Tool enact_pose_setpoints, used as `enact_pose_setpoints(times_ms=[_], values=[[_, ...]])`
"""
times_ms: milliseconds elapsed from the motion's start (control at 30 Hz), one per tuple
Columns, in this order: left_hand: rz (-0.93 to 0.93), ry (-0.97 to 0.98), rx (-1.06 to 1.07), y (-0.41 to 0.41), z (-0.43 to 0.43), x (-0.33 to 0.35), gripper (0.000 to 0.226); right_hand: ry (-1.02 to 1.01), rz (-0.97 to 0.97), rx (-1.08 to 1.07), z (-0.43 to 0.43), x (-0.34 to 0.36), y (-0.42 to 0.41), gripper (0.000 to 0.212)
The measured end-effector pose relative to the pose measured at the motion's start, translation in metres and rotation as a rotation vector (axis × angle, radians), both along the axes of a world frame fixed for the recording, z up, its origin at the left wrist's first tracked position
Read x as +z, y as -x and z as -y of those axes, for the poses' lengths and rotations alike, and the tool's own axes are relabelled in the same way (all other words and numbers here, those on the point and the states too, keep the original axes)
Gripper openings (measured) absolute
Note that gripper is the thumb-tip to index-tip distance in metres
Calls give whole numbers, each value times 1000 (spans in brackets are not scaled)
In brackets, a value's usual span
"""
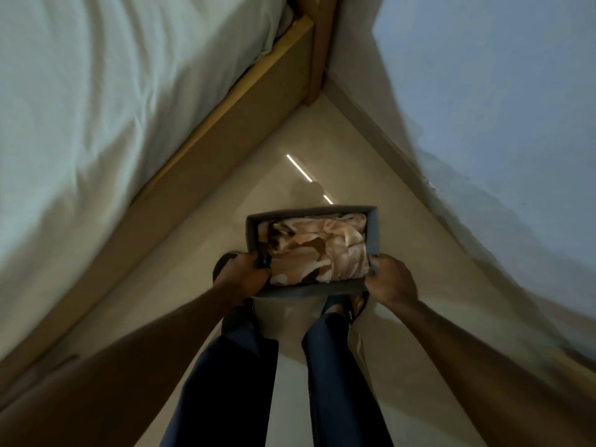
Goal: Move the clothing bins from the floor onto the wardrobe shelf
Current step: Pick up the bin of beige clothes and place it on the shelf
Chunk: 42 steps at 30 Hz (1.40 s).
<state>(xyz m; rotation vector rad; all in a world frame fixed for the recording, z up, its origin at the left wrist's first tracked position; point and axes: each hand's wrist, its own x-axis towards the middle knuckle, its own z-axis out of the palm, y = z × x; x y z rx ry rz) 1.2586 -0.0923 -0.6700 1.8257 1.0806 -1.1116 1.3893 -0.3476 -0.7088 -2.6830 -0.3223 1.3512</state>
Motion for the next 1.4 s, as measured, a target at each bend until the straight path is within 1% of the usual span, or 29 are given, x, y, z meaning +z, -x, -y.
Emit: enact_pose_setpoints(times_ms=[133, 267, 367, 467, 567, 633, 667, 700, 800, 867, 900, 967, 1033, 1133, 1267, 1400], values=[[7, 17, -35, 18, 19, 64, 34, 8, 2, -41, 22, 63, 27, 7], [79, 43, -129, 38, 31, 133, 33, 8, 58, -124, 44, 136, 64, 20], [130, 31, -216, 52, 31, 193, 32, -11, 74, -180, 63, 201, 90, 22], [175, 21, -311, 75, 30, 267, 32, -51, 127, -262, 92, 287, 127, 20], [234, 62, -391, 94, 33, 330, 37, -76, 191, -347, 113, 356, 165, 21], [282, 91, -435, 103, 40, 366, 37, -108, 235, -429, 123, 396, 193, 23], [304, 92, -429, 106, 40, 375, 37, -116, 252, -444, 122, 400, 200, 24], [352, 116, -484, 114, 66, 415, 36, -109, 283, -526, 147, 444, 230, 24], [384, 86, -499, 122, 84, 446, 40, -107, 307, -590, 157, 462, 266, 35], [441, 85, -585, 123, 122, 481, 39, -101, 359, -739, 191, 495, 301, 39], [478, 96, -582, 121, 135, 492, 39, -110, 375, -784, 204, 501, 312, 39], [560, 115, -648, 117, 180, 519, 40, -114, 451, -910, 244, 528, 341, 39], [609, 121, -702, 113, 216, 535, 40, -104, 505, -970, 275, 544, 353, 39], [691, 189, -791, 113, 297, 562, 39, -53, 635, -1060, 341, 576, 372, 38], [780, 194, -940, 103, 387, 587, 39, -4, 779, -1172, 413, 614, 374, 39], [886, 253, -1073, 81, 471, 614, 33, 61, 892, -1249, 486, 656, 372, 40]])
